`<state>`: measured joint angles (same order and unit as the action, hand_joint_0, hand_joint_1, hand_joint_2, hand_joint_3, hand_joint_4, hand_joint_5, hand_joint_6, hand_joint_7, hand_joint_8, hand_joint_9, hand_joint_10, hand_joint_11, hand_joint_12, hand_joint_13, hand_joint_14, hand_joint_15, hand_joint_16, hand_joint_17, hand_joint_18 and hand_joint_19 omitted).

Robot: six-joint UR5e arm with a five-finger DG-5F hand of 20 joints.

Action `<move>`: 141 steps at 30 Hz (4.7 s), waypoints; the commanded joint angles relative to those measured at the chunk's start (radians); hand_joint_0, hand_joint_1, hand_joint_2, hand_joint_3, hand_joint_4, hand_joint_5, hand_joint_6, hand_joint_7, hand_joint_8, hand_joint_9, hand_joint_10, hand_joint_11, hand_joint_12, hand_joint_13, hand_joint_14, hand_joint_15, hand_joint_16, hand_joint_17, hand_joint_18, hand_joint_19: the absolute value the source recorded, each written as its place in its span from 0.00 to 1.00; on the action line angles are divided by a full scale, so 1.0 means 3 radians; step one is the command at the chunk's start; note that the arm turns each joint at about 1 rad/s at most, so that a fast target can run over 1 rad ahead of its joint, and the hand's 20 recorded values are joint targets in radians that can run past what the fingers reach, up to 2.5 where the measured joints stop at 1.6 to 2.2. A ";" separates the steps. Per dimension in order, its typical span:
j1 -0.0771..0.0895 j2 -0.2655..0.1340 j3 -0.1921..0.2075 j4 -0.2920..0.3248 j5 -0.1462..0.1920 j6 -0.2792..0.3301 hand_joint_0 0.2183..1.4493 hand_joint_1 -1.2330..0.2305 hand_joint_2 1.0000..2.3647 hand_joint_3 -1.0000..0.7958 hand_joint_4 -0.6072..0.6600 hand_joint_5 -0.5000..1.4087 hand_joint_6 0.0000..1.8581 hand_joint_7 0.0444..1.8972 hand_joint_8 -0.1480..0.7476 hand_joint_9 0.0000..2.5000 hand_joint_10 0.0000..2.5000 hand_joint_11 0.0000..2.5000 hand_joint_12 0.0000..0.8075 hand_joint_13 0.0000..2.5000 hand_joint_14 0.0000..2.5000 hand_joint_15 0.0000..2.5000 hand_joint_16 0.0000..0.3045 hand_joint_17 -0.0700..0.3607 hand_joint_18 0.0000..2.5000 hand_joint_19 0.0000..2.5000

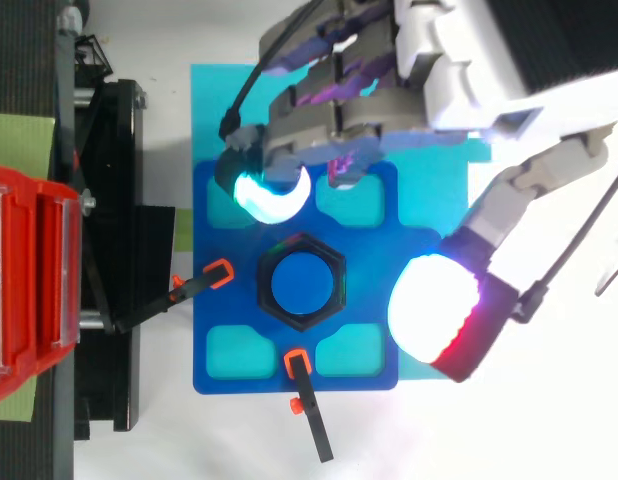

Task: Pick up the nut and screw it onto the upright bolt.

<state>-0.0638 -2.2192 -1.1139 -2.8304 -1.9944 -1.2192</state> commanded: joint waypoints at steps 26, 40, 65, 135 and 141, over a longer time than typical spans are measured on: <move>0.0034 0.0454 -0.0051 -0.0828 0.0829 0.0101 0.20 0.62 0.00 0.28 0.62 0.17 0.27 0.38 0.48 0.29 0.00 0.00 0.50 0.15 0.00 0.00 0.19 0.46 0.08 0.02; 0.0223 0.1118 -0.0971 -0.0700 0.1479 0.0561 0.23 0.57 0.00 0.28 0.61 0.15 0.27 0.35 0.45 0.14 0.00 0.00 0.47 0.02 0.00 0.00 0.17 0.43 0.00 0.01; 0.0381 0.1333 -0.1273 -0.0879 0.1959 0.3133 0.22 0.54 0.00 0.28 0.55 0.13 0.27 0.32 0.40 0.06 0.00 0.00 0.44 0.00 0.00 0.00 0.18 0.44 0.00 0.00; 0.0381 0.1333 -0.1273 -0.0879 0.1964 0.3174 0.23 0.51 0.00 0.28 0.53 0.15 0.27 0.32 0.36 0.05 0.00 0.00 0.42 0.00 0.00 0.00 0.16 0.41 0.00 0.00; 0.0381 0.1333 -0.1273 -0.0879 0.1964 0.3169 0.23 0.51 0.00 0.28 0.53 0.15 0.27 0.31 0.36 0.05 0.00 0.00 0.42 0.00 0.00 0.00 0.16 0.41 0.00 0.00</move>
<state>0.0509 -1.8193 -1.4956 -3.0940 -1.4051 -0.2675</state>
